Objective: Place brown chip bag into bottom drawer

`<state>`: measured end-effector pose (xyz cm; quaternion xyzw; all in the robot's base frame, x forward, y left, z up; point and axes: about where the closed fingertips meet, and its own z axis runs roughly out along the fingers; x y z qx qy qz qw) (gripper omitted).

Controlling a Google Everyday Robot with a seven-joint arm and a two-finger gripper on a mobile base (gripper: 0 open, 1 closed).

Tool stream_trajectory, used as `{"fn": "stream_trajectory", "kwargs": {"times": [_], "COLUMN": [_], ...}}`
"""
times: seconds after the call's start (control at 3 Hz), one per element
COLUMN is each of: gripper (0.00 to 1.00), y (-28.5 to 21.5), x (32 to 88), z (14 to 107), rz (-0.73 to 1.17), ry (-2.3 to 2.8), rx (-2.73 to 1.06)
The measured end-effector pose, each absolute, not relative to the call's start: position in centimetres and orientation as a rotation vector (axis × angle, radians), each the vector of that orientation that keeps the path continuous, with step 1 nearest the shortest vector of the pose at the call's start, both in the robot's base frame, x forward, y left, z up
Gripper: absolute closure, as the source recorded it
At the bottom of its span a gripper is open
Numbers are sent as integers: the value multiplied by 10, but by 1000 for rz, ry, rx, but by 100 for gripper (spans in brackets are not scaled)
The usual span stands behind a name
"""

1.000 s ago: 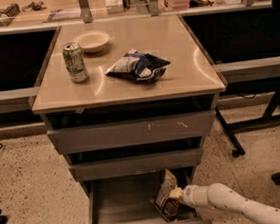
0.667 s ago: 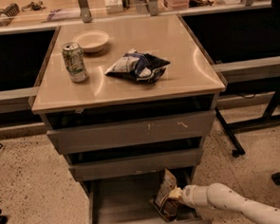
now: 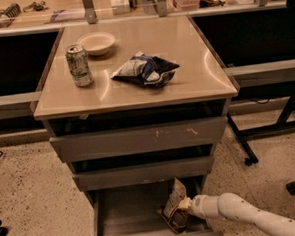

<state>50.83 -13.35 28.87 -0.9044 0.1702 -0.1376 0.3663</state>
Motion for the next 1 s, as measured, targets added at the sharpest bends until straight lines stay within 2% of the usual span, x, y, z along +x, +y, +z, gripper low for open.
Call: {"fn": "stream_trajectory", "kwargs": {"times": [0.33,0.67,1.0], "gripper": [12,0,0], "y": [-133,-133,-133], "x": [508,508,508], "z": [289,289,289], "rz": [-354,-354,-354], "ry": [437,437,437], "rx": [-2324,-2324,-2324]}}
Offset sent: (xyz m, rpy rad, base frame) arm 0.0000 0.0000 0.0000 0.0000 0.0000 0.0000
